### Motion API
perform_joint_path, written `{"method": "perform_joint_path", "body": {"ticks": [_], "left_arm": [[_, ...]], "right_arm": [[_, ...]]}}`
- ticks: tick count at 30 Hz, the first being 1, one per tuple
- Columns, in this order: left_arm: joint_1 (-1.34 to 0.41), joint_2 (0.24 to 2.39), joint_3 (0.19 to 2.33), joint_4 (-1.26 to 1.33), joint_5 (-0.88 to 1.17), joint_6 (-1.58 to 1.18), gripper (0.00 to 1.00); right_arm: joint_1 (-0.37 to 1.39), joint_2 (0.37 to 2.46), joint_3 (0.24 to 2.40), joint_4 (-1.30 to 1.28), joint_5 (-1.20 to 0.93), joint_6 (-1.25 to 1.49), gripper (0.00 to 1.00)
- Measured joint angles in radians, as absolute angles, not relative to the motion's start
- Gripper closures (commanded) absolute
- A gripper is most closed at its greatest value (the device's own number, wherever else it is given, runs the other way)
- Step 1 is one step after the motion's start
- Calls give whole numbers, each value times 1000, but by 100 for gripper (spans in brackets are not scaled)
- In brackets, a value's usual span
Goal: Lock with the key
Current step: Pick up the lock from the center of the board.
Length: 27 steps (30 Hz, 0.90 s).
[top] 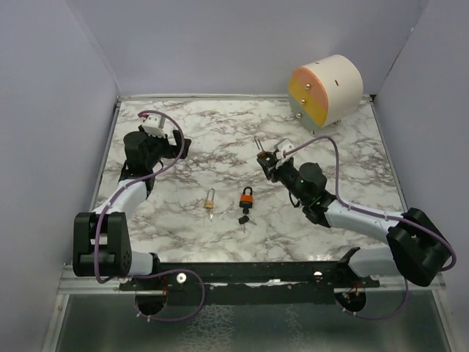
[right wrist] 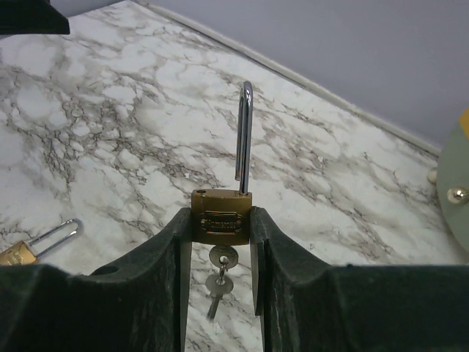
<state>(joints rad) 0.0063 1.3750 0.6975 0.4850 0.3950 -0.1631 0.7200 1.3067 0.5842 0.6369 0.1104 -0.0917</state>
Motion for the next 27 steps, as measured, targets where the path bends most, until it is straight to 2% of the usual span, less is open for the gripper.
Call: {"method": "perform_joint_path", "body": {"ticks": [6, 12, 19, 25, 27], "left_arm": [[-58, 1322, 747, 468, 442, -189, 1], [-118, 1266, 826, 460, 503, -234, 1], [-125, 1239, 893, 459, 580, -281, 1], [-150, 1196, 910, 454, 630, -283, 1], [-160, 1178, 911, 455, 650, -284, 6]], "right_arm": [[720, 1295, 499, 835, 59, -162, 99], [714, 1186, 338, 994, -14, -170, 99], [588, 1055, 256, 1061, -97, -94, 99], [511, 1040, 255, 1059, -175, -13, 99], [511, 1040, 257, 1052, -196, 1, 99]]}}
